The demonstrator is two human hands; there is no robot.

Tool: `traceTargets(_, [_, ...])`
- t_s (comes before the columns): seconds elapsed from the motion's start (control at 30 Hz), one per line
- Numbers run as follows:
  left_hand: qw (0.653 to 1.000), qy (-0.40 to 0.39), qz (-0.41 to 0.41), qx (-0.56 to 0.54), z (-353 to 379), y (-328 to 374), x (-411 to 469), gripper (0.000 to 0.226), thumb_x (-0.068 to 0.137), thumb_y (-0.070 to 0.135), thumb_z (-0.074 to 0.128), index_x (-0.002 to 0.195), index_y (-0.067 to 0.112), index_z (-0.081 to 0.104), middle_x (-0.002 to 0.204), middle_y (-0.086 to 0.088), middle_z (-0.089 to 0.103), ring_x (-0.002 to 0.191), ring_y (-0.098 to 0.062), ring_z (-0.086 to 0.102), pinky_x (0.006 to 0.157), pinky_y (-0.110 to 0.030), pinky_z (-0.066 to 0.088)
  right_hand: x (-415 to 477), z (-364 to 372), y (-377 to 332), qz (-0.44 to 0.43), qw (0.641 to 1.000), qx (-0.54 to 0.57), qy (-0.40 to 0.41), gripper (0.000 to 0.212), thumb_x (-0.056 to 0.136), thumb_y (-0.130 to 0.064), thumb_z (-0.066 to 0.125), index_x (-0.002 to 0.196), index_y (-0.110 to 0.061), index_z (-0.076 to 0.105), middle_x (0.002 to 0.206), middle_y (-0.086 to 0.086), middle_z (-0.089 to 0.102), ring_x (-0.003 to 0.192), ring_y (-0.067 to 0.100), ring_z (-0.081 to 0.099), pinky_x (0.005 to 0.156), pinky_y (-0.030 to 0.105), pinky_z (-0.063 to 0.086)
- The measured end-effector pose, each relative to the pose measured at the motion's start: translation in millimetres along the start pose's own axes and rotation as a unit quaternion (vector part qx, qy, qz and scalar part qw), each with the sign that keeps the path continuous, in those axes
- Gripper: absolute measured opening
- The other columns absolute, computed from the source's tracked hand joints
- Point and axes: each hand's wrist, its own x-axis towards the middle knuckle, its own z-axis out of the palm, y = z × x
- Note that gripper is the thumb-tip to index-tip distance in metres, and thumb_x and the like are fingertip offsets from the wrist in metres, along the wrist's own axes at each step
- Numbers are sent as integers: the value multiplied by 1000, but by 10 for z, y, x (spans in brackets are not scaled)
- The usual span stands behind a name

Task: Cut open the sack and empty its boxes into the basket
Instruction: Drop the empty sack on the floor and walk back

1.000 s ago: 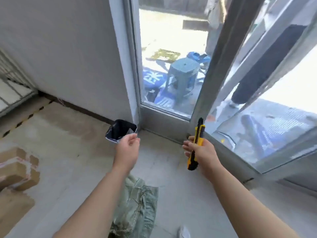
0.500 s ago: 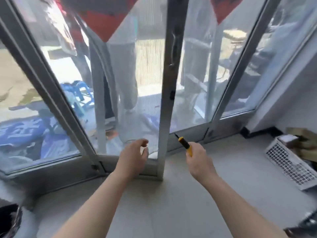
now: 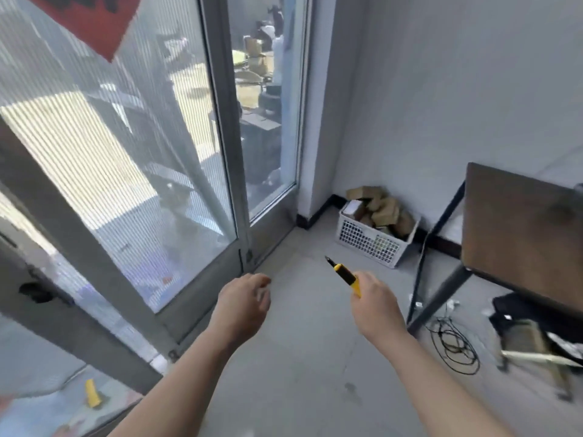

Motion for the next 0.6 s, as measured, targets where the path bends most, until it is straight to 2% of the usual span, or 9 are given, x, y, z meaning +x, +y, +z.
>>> traceTargets(0.13, [998,-35,57,-2,209,248,679,29,91,24,55,118,22,65,118,3,67,111,-20,60,98,-31,45,313,-90,307,75,997,-18,22,9,92,-10,47,97,-11,55,94,5,57,88,27,54,76,38,42])
traceTargets(0.23, [992,-63,109,-6,339,456,1214,29,92,24,53,118,22,65,119,4,67,112,-19,60,98,-31,45,571,-173,493,130,990,-19,48,15,90,-7,48,102,-10,56,99,7,58,92,31,55,76,39,42])
traceTargets(0.4, [978,-108,180,-10,534,878,2074,29,93,24,52,119,23,65,120,4,67,112,-19,60,99,-34,44,961,-363,759,225,969,-7,97,17,93,-10,50,108,-8,56,101,10,62,93,33,59,77,43,48])
traceTargets(0.6, [957,-159,241,-17,933,1454,2821,28,92,25,53,118,22,65,119,4,68,111,-19,60,99,-36,45,1278,-562,1219,317,939,-14,131,21,96,-14,45,115,-10,53,105,11,64,97,35,60,74,40,47])
